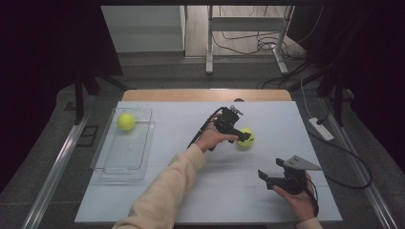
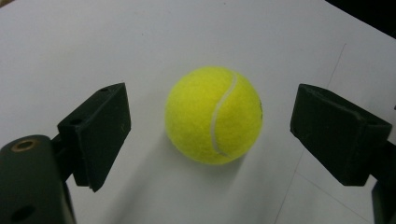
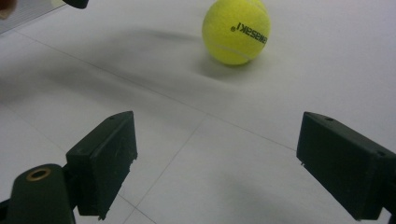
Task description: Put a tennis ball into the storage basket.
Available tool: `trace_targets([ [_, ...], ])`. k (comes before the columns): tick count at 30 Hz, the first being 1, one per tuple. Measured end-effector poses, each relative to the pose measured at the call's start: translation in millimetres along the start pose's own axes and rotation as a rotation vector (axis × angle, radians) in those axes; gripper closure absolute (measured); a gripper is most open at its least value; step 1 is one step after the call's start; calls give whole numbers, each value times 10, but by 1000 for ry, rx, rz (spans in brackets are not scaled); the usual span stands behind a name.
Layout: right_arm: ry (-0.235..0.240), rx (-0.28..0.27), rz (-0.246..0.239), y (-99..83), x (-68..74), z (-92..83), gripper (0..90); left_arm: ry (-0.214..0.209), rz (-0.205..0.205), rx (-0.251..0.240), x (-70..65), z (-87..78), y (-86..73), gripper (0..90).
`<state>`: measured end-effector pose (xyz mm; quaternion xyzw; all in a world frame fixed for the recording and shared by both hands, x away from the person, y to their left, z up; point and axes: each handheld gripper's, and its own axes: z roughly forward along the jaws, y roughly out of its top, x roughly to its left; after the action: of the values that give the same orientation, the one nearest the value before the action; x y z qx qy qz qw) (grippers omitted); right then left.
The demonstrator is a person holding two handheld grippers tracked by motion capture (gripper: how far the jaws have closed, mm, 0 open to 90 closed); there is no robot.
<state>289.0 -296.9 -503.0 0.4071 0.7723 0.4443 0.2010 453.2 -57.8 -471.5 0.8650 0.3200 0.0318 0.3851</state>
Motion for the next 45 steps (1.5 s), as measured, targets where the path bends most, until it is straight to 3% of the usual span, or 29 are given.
trace_targets([
  [31,6,2,5,-12,-8,8,124,0,14,67,-62,371,10,129],
  [38,-1,2,8,-13,-17,-7,124,7,14,89,-58,407,-9,256],
  [45,-3,1,8,-15,-18,-8,124,8,37,90,-87,357,2,271],
])
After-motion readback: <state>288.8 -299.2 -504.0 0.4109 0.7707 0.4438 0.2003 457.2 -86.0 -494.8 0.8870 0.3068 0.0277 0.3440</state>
